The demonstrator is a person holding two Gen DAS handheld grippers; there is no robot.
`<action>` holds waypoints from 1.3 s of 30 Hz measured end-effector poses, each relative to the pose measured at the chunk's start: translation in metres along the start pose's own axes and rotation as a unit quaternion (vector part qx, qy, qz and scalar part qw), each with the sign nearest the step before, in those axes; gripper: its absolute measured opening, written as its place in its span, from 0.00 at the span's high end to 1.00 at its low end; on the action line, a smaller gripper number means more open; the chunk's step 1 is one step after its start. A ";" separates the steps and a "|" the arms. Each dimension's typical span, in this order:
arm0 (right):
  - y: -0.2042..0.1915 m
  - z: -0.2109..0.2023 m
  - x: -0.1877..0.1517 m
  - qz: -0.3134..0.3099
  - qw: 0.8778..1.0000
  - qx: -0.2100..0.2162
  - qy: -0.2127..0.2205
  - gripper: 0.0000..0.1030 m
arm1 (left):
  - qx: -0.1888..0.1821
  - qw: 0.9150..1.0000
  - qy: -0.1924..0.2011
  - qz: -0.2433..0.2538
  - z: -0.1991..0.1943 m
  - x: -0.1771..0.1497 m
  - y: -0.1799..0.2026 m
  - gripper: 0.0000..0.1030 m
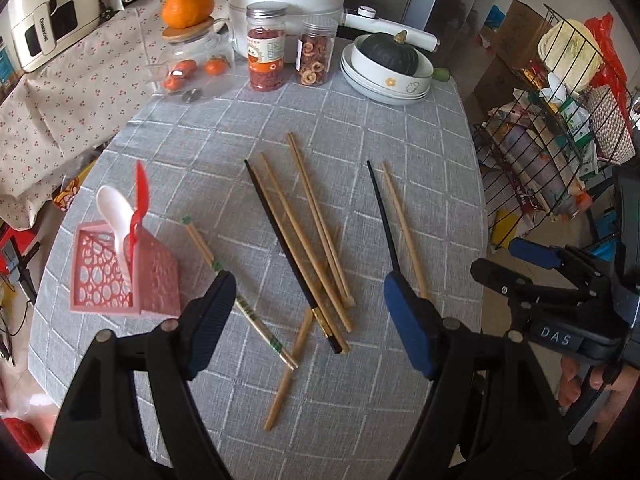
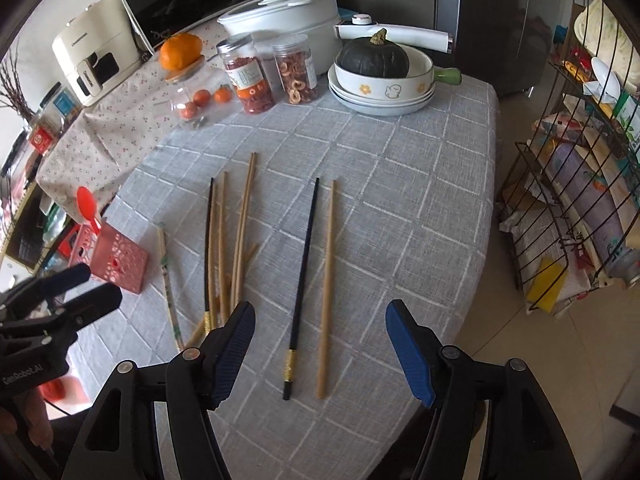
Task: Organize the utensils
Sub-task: 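Lower the left tool and grasp a bamboo chopstick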
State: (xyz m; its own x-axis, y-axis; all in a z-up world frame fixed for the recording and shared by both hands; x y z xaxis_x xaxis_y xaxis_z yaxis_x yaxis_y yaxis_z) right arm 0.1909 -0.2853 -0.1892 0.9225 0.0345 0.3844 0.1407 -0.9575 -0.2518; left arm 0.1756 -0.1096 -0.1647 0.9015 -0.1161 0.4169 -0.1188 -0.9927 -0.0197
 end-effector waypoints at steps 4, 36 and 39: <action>0.016 0.011 0.001 0.006 1.000 -0.003 -0.018 0.33 | 0.017 1.000 -0.025 -0.005 0.033 0.021 0.011 0.52; 0.035 0.041 0.022 0.058 0.998 0.025 -0.025 0.33 | 0.011 0.999 -0.045 -0.023 0.125 0.067 0.017 0.90; 0.034 0.045 0.027 0.067 0.997 0.026 -0.025 0.33 | -0.005 0.999 -0.027 -0.016 0.096 0.057 0.016 0.90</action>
State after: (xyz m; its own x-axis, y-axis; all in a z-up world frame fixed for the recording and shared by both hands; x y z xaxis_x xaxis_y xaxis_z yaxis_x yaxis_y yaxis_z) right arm 0.2364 -0.3044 -0.2274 0.9510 -0.0763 0.2995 0.0328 -0.9386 -0.3434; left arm 0.2648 -0.1354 -0.2289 0.9260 -0.0852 0.3677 -0.0928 -0.9957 0.0031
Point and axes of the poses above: each gripper's, at about its wrist camera, not at the fingertips, and z roughly the way its jaws point, y to its right, x to its top, the point moved 9 cm from there along z, roughly the way its jaws point, and after that the axes turned 9 degrees about x, right-handed, at the moved point
